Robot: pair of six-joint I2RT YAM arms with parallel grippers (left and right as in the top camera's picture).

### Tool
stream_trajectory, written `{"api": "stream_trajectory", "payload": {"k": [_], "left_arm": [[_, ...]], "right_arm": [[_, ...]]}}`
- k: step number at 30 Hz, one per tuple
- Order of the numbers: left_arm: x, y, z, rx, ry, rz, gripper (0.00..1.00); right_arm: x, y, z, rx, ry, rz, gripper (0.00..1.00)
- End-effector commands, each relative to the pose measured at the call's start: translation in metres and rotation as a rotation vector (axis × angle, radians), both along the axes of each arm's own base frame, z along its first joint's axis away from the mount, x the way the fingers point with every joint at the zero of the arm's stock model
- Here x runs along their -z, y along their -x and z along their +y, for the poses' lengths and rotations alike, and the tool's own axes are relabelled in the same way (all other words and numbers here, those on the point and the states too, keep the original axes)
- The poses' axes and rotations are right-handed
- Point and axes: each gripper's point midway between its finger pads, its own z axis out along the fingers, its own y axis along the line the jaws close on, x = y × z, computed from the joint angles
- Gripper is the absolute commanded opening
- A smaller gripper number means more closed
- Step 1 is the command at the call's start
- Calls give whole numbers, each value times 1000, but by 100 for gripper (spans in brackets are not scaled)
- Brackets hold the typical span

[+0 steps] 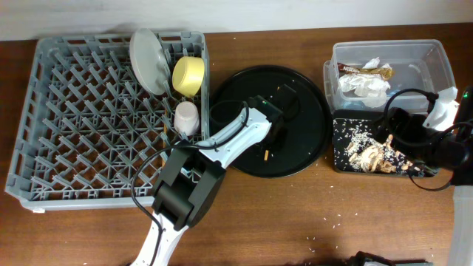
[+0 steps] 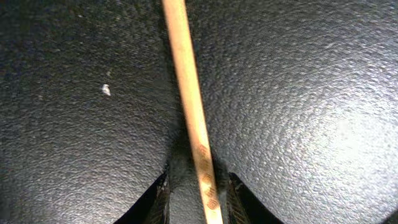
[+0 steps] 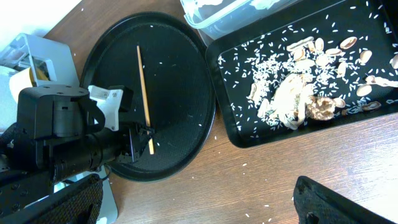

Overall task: Sort waste into correct bins and load items into the dishwasher rack
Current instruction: 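Grasp the second chopstick and lay it in the rack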

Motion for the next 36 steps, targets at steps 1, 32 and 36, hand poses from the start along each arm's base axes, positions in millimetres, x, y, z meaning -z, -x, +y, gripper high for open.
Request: {"api": "stream_trajectory", "payload": {"k": [1, 32, 36], "left_arm": [[25, 3, 8, -6, -67, 23, 29], [-133, -47, 62, -131, -66, -26, 0], [-162, -44, 106, -187, -161, -25, 0]], "right_arm": [[-1, 0, -4, 3, 15, -3, 98], [-1, 0, -4, 3, 15, -3, 99], [-1, 0, -4, 3, 15, -3, 98]]}}
